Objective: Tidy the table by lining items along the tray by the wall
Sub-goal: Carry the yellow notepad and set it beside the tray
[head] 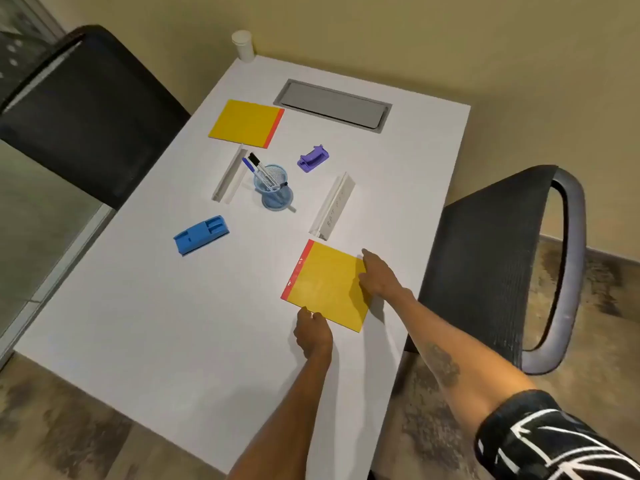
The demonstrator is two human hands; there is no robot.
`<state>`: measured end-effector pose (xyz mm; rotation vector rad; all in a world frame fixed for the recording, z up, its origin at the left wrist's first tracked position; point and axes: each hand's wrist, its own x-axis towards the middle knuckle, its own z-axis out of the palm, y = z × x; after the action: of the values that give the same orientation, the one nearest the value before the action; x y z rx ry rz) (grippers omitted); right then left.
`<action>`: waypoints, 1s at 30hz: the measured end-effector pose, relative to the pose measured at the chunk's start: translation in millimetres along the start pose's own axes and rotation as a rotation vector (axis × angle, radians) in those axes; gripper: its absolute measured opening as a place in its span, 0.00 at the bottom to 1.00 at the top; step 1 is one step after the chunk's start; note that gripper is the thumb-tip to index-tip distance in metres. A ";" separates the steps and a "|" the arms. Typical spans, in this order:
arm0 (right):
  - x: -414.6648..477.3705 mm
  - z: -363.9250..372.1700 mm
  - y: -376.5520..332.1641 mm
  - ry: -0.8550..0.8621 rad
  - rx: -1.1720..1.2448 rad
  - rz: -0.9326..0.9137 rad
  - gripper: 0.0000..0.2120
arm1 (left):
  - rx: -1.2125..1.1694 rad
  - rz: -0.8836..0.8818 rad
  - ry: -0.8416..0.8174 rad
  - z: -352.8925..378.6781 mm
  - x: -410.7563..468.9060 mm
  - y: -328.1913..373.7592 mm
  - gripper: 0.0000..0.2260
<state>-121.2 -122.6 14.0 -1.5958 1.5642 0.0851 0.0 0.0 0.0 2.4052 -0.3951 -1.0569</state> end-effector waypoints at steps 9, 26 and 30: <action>7.2 -2.8 3.5 -0.073 -0.043 -0.012 0.32 | -0.124 -0.063 0.037 10.9 2.1 0.6 0.14; 13.0 4.3 10.0 -0.054 -0.091 0.095 0.26 | -0.465 -0.293 -0.024 17.7 16.2 13.2 0.16; 9.5 3.8 12.5 -0.006 0.088 0.062 0.19 | -0.456 -0.312 -0.038 9.9 17.8 7.9 0.18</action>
<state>-127.7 -125.5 -0.4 -1.4782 1.5915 0.0535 3.8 -17.5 -12.5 2.0719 0.2026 -1.1760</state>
